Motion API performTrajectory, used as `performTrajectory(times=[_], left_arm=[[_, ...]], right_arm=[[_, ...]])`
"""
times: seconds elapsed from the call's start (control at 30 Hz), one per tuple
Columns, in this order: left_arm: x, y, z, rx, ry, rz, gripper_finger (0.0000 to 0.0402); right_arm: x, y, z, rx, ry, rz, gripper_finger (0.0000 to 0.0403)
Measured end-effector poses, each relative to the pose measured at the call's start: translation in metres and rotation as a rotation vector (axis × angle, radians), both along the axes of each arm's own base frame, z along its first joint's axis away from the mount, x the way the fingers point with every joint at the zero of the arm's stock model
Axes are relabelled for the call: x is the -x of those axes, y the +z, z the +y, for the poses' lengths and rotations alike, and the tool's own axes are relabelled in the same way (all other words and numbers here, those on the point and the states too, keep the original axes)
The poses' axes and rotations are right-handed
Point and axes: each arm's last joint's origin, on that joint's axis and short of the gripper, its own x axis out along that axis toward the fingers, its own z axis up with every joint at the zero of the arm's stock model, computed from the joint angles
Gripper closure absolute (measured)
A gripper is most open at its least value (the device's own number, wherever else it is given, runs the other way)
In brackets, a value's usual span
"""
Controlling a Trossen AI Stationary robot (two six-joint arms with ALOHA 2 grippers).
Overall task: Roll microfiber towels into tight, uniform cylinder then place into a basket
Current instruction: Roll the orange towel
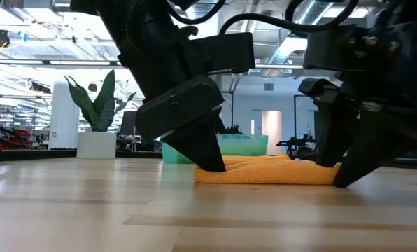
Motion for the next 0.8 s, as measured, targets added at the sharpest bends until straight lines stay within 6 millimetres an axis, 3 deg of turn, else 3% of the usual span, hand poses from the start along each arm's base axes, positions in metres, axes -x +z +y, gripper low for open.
performTrajectory(times=[0.5,0.63,0.8], left_arm=[[0.01,0.017,-0.029,-0.226,-0.069,0.022,0.04],[0.017,0.024,-0.038,-0.289,-0.04,0.006,0.04],[0.021,0.027,-0.044,-0.324,-0.023,-0.012,0.04]], right_arm=[[-0.014,-0.001,-0.026,-0.102,-0.161,0.014,0.0383],[-0.014,-0.001,-0.027,-0.114,-0.162,0.021,0.039],[-0.014,-0.001,-0.026,-0.121,-0.161,0.02,0.037]])
